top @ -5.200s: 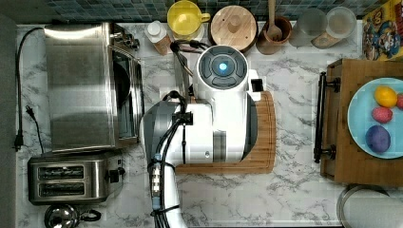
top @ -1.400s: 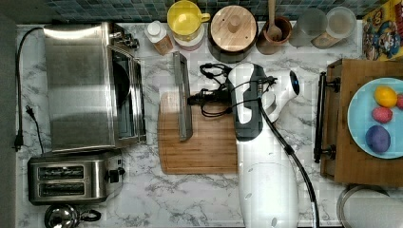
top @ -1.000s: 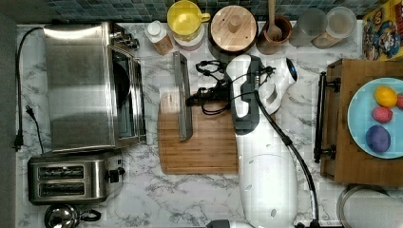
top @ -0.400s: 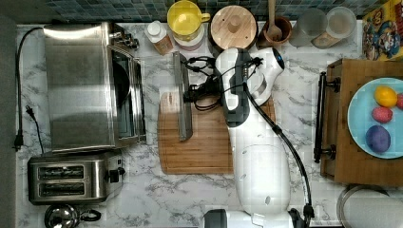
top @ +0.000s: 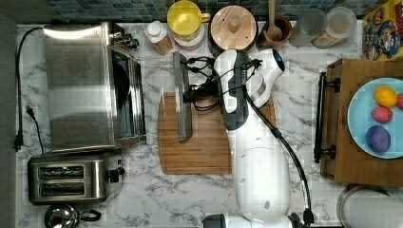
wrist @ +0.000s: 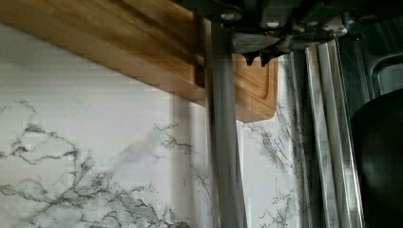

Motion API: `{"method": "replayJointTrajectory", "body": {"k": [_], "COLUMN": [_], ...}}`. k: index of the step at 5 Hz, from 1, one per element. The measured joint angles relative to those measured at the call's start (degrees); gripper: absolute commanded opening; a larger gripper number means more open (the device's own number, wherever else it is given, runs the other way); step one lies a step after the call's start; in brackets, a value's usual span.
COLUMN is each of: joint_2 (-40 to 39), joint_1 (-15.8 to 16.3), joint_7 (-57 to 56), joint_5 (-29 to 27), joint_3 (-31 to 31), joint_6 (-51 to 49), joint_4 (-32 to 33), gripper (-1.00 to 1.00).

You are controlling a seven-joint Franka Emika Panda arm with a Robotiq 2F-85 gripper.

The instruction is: Close the oven.

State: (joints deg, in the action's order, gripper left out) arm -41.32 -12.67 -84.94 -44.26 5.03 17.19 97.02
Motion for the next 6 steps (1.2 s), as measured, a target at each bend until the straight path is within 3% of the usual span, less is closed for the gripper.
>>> {"method": "replayJointTrajectory", "body": {"k": [2, 3, 5, 6], "joint_2": [6.5, 10.3, 13.7, 13.8], "joint_1": [0.1, 1.7, 8.1, 9.8], "joint_7": [0.7, 3.9, 17.1, 18.2], "joint_5": [1.0, 4.2, 20.1, 22.2], "joint_3": [1.7, 2.3, 1.9, 1.4], "joint_6": [1.4, 3.3, 6.1, 6.1], "joint_4": [3.6, 4.3, 2.7, 1.6], "gripper": [-1.0, -1.0, -1.0, -1.0]}}
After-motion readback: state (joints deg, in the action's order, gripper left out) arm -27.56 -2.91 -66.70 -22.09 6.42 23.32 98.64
